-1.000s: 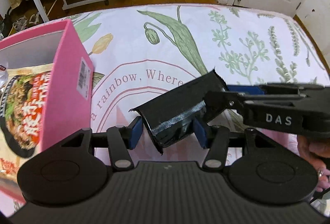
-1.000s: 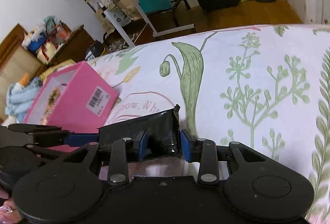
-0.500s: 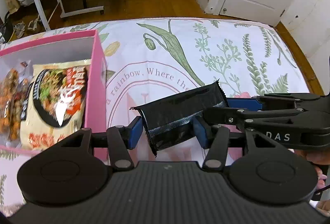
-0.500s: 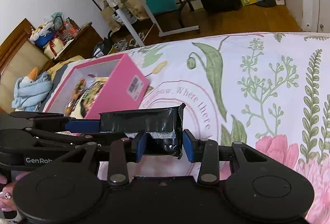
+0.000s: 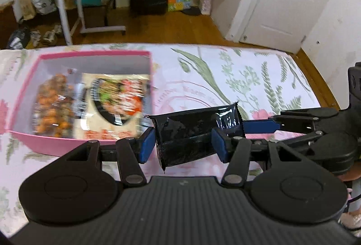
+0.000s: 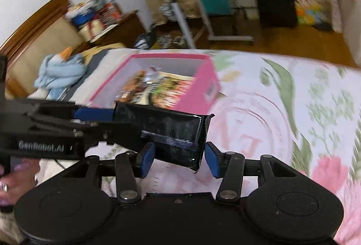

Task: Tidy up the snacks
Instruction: 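Carry the black bar into the pink box and release it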

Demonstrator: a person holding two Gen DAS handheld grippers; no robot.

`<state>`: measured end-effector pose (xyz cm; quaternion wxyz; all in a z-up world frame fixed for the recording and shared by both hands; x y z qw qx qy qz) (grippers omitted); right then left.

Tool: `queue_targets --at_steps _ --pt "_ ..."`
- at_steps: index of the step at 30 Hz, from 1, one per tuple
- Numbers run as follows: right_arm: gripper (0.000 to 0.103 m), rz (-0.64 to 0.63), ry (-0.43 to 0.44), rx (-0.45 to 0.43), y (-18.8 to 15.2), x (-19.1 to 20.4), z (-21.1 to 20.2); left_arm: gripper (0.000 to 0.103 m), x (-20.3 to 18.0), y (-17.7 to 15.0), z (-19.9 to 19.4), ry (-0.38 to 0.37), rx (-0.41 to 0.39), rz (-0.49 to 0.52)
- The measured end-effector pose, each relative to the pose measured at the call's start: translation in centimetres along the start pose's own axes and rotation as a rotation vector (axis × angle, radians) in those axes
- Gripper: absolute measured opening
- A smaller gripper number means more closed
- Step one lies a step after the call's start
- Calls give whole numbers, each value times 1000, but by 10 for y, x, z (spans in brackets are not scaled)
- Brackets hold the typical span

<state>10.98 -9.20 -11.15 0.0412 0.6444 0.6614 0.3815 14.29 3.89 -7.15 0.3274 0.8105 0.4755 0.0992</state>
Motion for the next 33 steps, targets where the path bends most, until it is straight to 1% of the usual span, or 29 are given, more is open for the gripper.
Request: queue_targets --at_steps 2,5,8,10,11,13,15,18,21,23,27,29,31,33 --pt "56 -29 37 14 6 18 6 53 19 5 -13 26 -26 -4" --pt "55 -87 62 24 21 42 21 55 49 15 -27 54 -53 -23" --pt "48 -140 93 26 38 65 41 56 83 26 -33 108 -82 -50" --pt "45 -151 114 20 51 77 58 56 108 31 -32 151 -91 -77" --pt "44 -152 113 15 57 81 68 56 121 33 -28 162 -97 -90" --pt "44 -155 106 6 67 88 88 56 143 33 -18 176 -85 -130" --pt "44 -161 89 -13 74 90 104 56 165 29 -3 173 -64 -178" --pt "44 -194 54 -35 80 91 127 56 190 14 24 133 -10 -272" --pt "44 -236 45 -20 81 91 149 54 213 4 41 102 -2 -373" --pt "44 -271 47 -3 83 92 161 52 225 -2 51 86 21 -419" --pt "44 -366 40 10 96 94 182 52 231 -13 70 60 89 -455" --pt "44 -434 48 -1 101 96 187 52 230 -16 77 60 103 -460" --pt "45 -524 38 -8 104 98 194 52 229 -19 83 44 115 -469" --pt "46 -567 29 -13 104 100 199 52 228 -23 88 37 128 -477"
Point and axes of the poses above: each gripper's, at about its wrist camera, not at the fingertips, and z roughly the way its jaws point, x to its left, y to its top, the point moved 9 cm from there along z, roughly the way its jaws point, and after that the axes turned 5 degrees about z, right-handed, at the moved point
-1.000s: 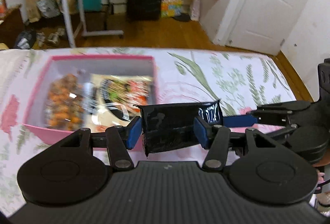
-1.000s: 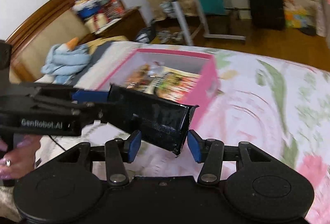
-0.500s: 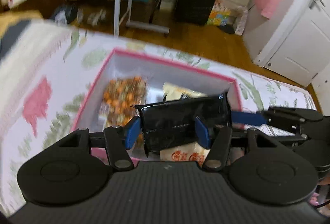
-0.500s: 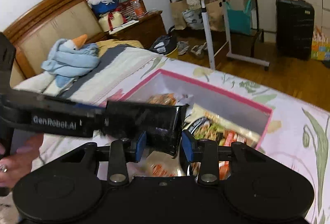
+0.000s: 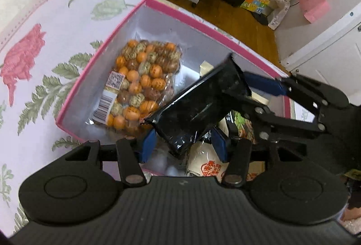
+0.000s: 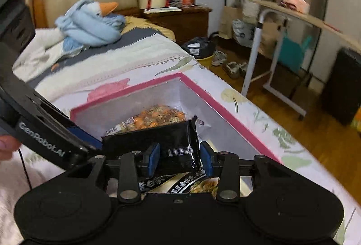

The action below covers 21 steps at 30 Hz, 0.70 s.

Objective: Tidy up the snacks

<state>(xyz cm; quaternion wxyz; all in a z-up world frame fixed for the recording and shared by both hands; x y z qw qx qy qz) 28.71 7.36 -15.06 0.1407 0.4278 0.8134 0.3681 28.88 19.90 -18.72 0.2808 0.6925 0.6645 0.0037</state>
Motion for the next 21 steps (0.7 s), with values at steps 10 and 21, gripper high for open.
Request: queue_targets --at_steps 10,21 --pt "46 109 -147 -87 -17 -10 -36 56 -22 -22 -16 85 -113 139" --pt "48 274 -237 -120 -67 -14 -112 56 -70 -44 -50 102 -194 292"
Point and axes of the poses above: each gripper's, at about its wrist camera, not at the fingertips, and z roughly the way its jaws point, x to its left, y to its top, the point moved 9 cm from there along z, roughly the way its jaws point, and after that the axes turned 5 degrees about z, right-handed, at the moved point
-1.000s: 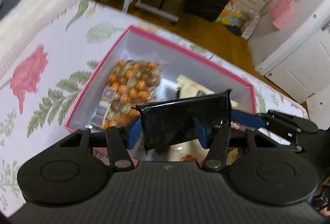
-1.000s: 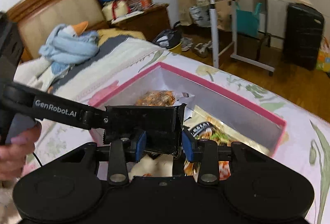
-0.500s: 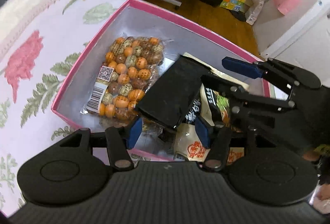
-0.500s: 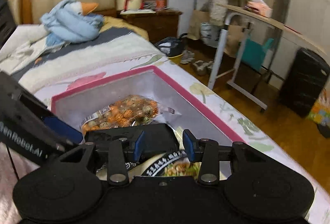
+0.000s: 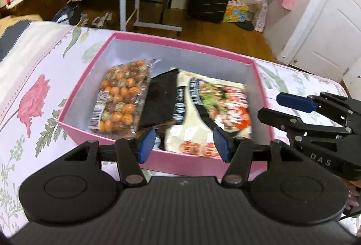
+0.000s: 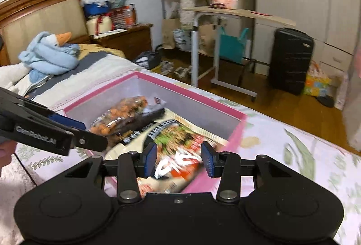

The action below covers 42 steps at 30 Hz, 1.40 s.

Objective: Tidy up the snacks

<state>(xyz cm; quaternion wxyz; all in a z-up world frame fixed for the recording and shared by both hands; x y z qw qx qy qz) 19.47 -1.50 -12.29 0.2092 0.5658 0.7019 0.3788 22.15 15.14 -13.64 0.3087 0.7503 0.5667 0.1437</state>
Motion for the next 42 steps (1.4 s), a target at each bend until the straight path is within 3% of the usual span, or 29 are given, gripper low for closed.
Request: queue_targets --at_steps 12,22,30,37,39,42 --pt "51 100 -160 -6 -8 -37 -86 56 -85 2 -58 -24 -43 177" --pt "54 222 -261 -48 -30 -70 -155 59 -135 -10 -97 -54 -53 266" --pt "65 268 -301 -81 -50 -68 -194 64 -160 -21 -116 -93 -69 259" --pt "69 314 -355 -64 -62 -67 -207 66 -165 -33 -124 -66 -94 237" --pt "77 327 -364 -62 -66 -67 -210 67 -166 -36 -124 -68 -97 231" --pt "79 336 -382 -59 -71 -67 -213 69 -166 -39 -121 -68 -104 229"
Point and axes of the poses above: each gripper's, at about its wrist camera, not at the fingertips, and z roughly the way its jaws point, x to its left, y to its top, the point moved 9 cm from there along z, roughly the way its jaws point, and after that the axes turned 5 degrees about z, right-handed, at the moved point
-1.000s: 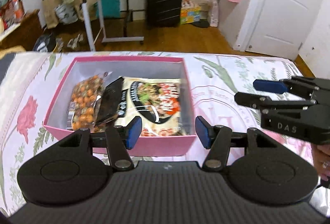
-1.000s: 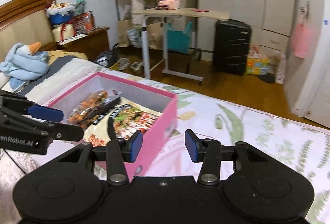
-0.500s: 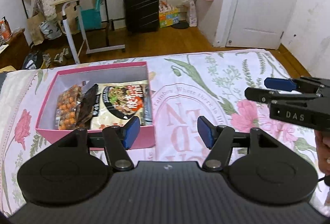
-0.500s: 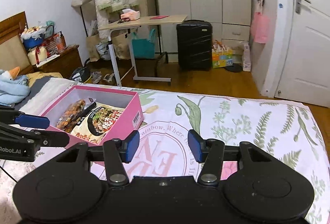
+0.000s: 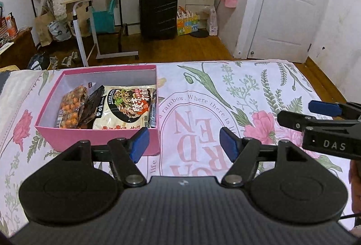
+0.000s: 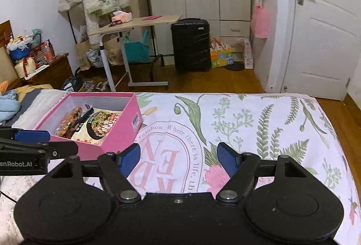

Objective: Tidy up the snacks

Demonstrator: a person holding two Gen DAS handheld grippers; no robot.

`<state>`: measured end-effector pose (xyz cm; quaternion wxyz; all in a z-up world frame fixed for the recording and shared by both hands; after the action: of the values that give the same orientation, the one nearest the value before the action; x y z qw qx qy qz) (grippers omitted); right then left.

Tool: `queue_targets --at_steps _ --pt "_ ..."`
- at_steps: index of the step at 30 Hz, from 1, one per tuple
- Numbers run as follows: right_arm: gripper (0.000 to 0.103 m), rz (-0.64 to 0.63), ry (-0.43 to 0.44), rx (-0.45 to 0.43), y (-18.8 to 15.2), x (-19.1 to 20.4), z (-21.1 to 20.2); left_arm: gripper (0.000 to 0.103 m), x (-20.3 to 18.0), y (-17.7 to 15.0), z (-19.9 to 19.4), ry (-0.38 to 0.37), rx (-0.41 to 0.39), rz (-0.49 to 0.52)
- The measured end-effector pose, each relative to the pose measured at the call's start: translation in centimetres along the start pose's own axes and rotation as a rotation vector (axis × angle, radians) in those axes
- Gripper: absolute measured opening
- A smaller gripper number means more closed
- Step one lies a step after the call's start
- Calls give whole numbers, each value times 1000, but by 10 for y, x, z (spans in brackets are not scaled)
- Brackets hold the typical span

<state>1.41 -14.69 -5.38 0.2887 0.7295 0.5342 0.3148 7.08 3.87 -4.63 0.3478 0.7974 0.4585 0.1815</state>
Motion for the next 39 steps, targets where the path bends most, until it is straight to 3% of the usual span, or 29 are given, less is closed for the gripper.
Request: queue_targets --at_steps 9,12,15,19,23,26,39 --pt "80 7 -30 30 -15 -2 1 71 14 -11 6 0 9 -57" --pt "94 18 -37 25 -18 -3 0 76 17 -11 5 15 -6 -58" --pt "96 25 -61 3 -21 -3 -2 82 18 -13 5 49 -19 -41" --pt "98 51 -137 11 -25 -9 -2 97 18 -15 3 83 -43 -21" --pt "98 35 -157 -27 -26 -11 -7 100 15 -17 0 125 -84 20" --pt "98 -24 -165 -36 -27 -6 -10 101 13 -19 2 118 -75 18" --pt "98 21 -161 -1 -33 -8 -9 101 11 -25 4 148 -63 12"
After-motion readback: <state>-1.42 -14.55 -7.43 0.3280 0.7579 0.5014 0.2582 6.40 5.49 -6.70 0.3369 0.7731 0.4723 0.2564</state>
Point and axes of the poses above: each gripper's, at about its wrist camera, not at the fingertips, and z roughly the way its jaws point, x to its left, y to its top, the point moved 9 cm from there along z, roughly the way its jaws point, and after that the axes turned 5 degrees about z, right-handed, at the moved point
